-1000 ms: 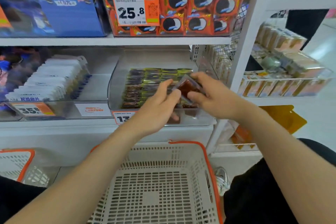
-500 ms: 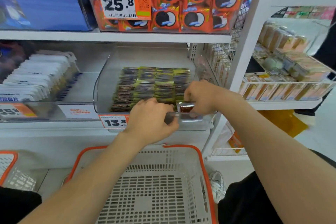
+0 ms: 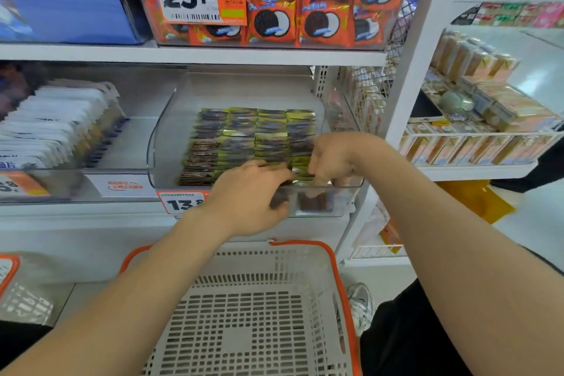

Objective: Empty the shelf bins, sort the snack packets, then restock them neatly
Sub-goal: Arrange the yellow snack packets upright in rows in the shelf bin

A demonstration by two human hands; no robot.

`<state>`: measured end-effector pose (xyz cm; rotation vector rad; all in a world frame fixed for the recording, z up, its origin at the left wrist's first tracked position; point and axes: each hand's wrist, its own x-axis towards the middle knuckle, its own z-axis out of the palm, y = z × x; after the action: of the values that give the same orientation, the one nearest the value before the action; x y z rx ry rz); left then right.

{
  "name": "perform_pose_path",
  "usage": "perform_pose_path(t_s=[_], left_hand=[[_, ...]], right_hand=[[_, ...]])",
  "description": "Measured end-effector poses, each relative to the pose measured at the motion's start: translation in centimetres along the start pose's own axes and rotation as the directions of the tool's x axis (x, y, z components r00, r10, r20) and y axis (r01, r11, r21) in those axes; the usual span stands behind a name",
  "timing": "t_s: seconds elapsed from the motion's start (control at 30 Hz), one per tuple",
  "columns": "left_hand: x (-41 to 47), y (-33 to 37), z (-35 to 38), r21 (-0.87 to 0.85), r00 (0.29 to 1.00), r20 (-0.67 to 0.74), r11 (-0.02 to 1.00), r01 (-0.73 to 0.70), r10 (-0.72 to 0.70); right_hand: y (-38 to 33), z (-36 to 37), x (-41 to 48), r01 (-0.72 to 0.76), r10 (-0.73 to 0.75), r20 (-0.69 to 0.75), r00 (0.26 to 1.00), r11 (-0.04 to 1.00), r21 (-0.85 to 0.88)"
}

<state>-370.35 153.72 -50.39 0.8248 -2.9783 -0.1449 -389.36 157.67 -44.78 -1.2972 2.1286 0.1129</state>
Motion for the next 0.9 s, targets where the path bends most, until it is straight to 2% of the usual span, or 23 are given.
perform_pose_path(t_s=[0.07,0.13,0.2,0.23,0.27,0.33,0.37,0.43,0.53,0.67,0.8,0.9], left_hand=[[0.1,-0.3,-0.9,-0.061,0.999,0.045,0.998,0.007,-0.004],[0.2,-1.0,-1.6,-0.024,1.000,0.025,1.000,0.012,-0.011],[0.2,-2.0,-1.8,0.044,0.999,0.045,0.999,0.018,-0.020],[0.3,-2.5,-1.6,0.046,0.994,0.102,0.999,0.027,-0.032],[0.4,-2.9,-1.3,0.043,0.983,0.179,0.999,0.034,-0.041],[0.7,-3.4,-0.9,0.041,0.953,0.299,0.999,0.030,-0.041],[0.9,-3.6,-0.8,0.021,0.947,0.320,0.999,0.030,-0.035],[0.9,-4.0,-1.0,-0.066,0.954,0.298,0.997,0.049,-0.027],[0.6,-4.4,-0.9,-0.063,0.976,0.213,0.997,0.044,-0.030],[0.5,-4.5,-0.6,-0.095,0.979,0.200,0.994,0.058,-0.038],[0.1,-4.2,-1.1,-0.103,0.974,0.224,0.993,0.063,-0.039],[0.1,-4.2,-2.2,-0.192,0.978,0.206,0.978,0.078,-0.037]], right_hand=[[0.2,-0.6,-0.9,-0.008,0.007,0.002,1.000,0.998,0.063],[0.0,-0.6,-1.2,-0.013,0.008,-0.172,0.985,1.000,-0.027],[-0.1,0.5,-0.9,0.016,-0.032,-0.345,0.938,0.999,-0.049],[-0.2,1.3,-0.8,0.045,-0.047,-0.347,0.937,0.999,-0.014],[-0.3,2.1,-0.5,0.063,-0.048,-0.288,0.956,0.997,0.041],[-0.6,3.8,0.0,0.029,-0.024,-0.082,0.996,0.997,0.065],[-0.6,4.2,-0.1,0.010,-0.008,-0.028,1.000,0.998,0.065],[-0.2,3.6,-0.5,0.041,-0.039,-0.031,0.999,0.997,0.063],[0.0,2.4,-2.9,0.190,-0.186,-0.174,0.967,0.982,0.004],[0.2,4.2,-3.6,0.263,-0.264,-0.125,0.956,0.964,-0.026],[0.9,3.9,-2.7,0.291,-0.289,-0.329,0.899,0.956,-0.045],[1.0,4.2,-1.3,0.274,-0.278,-0.569,0.774,0.957,-0.094]])
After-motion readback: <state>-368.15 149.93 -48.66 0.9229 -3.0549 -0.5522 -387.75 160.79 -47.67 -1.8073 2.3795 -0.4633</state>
